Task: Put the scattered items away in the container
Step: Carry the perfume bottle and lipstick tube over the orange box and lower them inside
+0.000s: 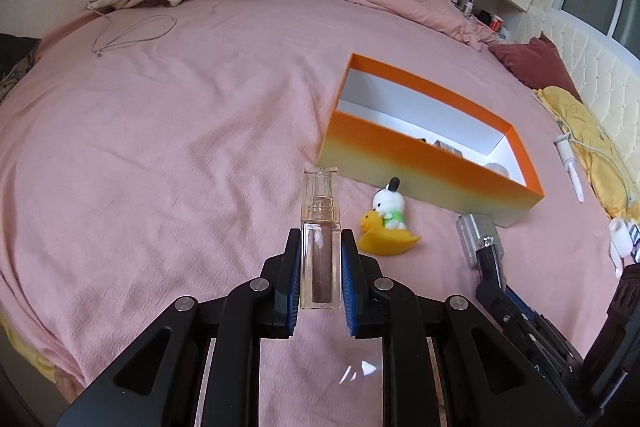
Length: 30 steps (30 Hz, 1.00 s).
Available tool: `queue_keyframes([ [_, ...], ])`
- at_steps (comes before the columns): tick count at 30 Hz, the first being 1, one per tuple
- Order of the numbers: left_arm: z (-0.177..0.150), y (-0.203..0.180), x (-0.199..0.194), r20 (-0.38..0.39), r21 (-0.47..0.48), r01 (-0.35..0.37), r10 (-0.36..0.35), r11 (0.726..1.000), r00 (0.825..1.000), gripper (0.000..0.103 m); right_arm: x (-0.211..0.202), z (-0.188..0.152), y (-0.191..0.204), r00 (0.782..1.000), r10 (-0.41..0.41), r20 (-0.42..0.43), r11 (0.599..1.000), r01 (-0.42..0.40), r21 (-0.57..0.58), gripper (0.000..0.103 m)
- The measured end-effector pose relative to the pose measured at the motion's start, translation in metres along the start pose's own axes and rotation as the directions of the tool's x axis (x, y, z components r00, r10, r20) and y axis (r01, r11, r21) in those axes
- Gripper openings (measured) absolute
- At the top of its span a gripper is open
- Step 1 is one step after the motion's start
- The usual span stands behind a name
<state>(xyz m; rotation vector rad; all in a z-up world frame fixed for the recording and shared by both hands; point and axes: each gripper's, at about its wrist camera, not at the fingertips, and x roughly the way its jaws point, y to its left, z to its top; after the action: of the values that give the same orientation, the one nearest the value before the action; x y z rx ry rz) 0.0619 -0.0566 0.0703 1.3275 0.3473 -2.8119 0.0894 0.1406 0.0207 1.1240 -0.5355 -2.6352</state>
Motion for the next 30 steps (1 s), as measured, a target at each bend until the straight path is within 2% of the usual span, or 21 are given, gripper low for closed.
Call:
queue_keyframes([
  [8, 0.021, -0.024, -0.011, 0.052, 0.067, 0.025, -0.028, 0.997, 0.998, 0.019, -0.021, 0.023, 0.006, 0.995, 0.021, 0.096, 1.000, -0.021, -0.002, 0.018],
  [16, 0.036, -0.062, 0.000, 0.052, 0.135, 0.056, -0.063, 0.989, 0.997, 0.019, -0.035, 0.058, 0.013, 0.982, 0.016, 0.188, 1.000, -0.011, -0.024, 0.018],
  [23, 0.057, -0.086, 0.024, 0.030, 0.193, 0.070, -0.077, 0.979, 0.997, 0.019, -0.025, 0.089, 0.014, 0.977, -0.064, 0.204, 0.995, 0.078, -0.059, 0.018],
  [30, 0.073, -0.092, 0.053, -0.010, 0.219, 0.077, -0.077, 0.973, 0.997, 0.019, -0.004, 0.110, 0.011, 0.977, -0.089, 0.194, 0.993, 0.102, -0.059, 0.018],
])
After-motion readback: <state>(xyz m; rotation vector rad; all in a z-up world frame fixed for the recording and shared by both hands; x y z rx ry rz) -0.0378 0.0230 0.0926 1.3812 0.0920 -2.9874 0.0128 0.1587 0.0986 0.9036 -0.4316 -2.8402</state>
